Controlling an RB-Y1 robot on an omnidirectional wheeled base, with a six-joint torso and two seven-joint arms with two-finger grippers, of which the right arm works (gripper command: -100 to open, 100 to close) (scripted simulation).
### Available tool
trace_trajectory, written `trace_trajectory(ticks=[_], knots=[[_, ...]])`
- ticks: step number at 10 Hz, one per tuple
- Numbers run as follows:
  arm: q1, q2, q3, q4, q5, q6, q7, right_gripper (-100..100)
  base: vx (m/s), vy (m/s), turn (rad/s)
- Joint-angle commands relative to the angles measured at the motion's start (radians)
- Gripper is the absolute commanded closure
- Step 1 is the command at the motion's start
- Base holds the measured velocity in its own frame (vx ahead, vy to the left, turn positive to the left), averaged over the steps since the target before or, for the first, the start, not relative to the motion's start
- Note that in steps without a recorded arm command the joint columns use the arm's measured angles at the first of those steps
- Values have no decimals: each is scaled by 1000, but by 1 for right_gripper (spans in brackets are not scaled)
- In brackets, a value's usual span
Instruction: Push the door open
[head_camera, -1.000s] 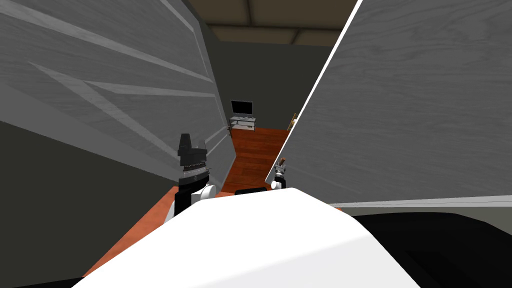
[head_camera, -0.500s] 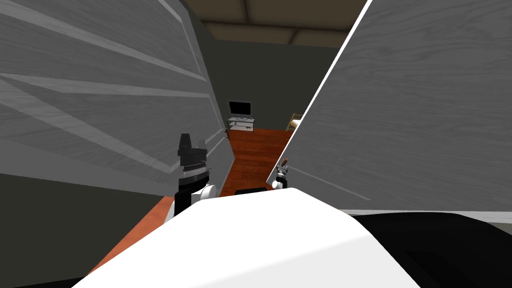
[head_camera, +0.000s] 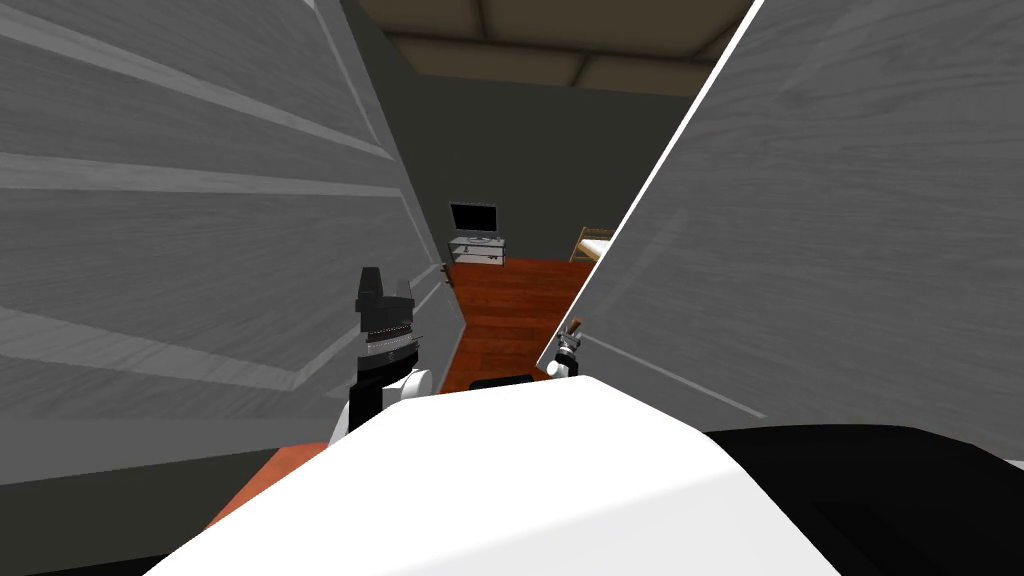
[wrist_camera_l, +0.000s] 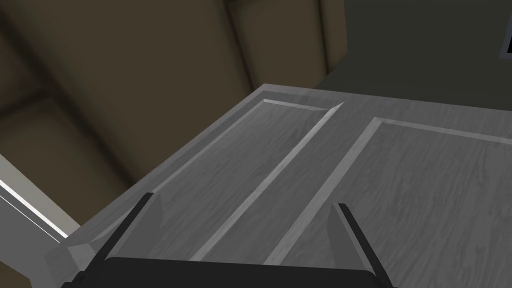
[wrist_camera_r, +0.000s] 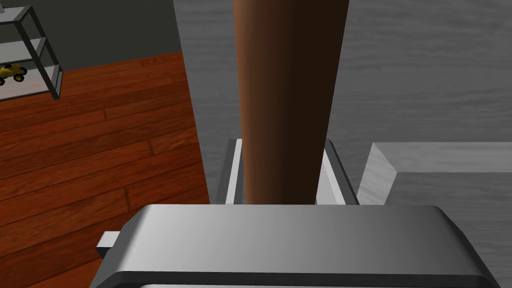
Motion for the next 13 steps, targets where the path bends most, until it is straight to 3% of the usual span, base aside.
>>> trace_trajectory(ticks=[1,13], knots=[[0,0,0,0,0,0,0,100,99,6,-31],[2,-28,-126,23,-84,-25,25,100,190,-54,-48]])
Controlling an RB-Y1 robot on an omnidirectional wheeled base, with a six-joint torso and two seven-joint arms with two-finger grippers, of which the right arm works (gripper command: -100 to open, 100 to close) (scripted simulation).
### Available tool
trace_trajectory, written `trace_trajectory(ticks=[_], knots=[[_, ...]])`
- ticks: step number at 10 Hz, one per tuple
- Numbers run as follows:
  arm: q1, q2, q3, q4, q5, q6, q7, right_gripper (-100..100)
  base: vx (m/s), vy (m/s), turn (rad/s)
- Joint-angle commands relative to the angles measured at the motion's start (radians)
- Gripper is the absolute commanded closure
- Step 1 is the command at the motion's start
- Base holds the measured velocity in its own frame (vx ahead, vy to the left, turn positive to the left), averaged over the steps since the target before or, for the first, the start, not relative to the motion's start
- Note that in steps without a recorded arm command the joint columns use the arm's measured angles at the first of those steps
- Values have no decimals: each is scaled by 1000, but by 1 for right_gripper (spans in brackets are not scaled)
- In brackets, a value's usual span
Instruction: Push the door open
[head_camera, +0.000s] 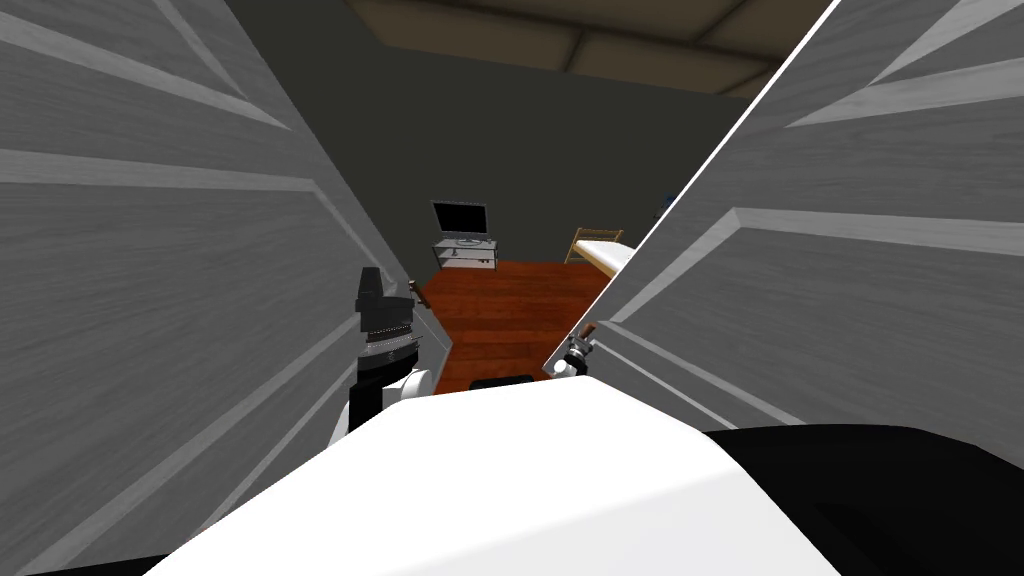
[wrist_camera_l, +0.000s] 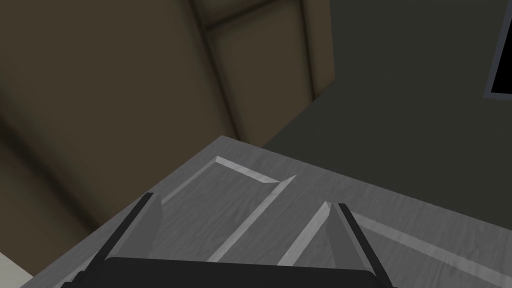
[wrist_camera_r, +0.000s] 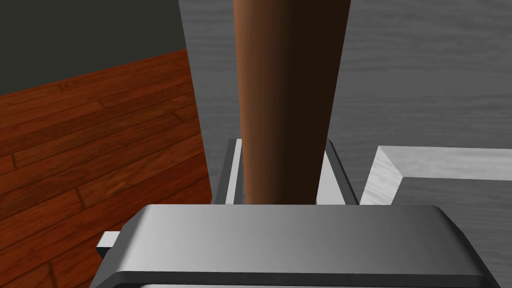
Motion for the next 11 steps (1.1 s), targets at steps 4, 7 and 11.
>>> trace_trajectory(ticks=[4,7,11], knots=[[7,-19,-65,10,-41,-17,15,100,211,-59,-68],[7,-26,-97,16,-63,-23,22,100,203,-46,-63],[8,-34,-136,24,-89,-31,30,100,215,-46,-65]])
